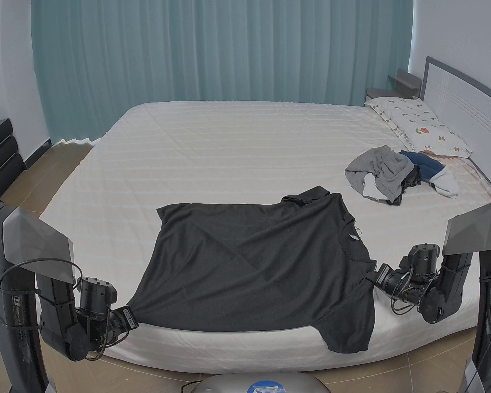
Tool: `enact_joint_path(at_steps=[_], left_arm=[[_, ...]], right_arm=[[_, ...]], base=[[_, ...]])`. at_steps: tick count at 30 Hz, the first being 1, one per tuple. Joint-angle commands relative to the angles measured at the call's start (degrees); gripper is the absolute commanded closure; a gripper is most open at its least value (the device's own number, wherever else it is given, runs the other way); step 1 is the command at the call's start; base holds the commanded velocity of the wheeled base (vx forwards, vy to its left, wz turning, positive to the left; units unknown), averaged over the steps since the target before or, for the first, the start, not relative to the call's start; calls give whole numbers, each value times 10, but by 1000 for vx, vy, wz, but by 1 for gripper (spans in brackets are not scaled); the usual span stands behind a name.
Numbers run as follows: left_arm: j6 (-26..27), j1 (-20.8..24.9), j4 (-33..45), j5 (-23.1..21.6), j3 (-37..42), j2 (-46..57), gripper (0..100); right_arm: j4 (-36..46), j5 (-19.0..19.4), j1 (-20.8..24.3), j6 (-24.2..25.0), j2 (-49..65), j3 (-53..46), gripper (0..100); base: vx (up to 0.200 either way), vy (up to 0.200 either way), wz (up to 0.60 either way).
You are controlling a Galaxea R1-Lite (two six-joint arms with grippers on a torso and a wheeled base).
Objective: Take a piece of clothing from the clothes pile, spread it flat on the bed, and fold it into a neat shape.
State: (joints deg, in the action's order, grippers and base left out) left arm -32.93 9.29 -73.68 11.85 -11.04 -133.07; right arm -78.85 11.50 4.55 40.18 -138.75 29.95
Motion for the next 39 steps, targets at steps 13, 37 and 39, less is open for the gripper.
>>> enact_joint_path(at_steps=[13,37,39], left_arm=[[-8,-1,-1,-6,-12,-26,100],[-8,-1,-1,-8,-11,-23,100],[-8,-1,-1,-8,-12,-24,100]], right_arm=[[11,7,-13,-14,6,12,0],[-8,122,-16,-136,13,-136,100],[-6,121,-15,-136,10,-132,100]], base=[[0,0,0],[0,0,0],[0,0,0]])
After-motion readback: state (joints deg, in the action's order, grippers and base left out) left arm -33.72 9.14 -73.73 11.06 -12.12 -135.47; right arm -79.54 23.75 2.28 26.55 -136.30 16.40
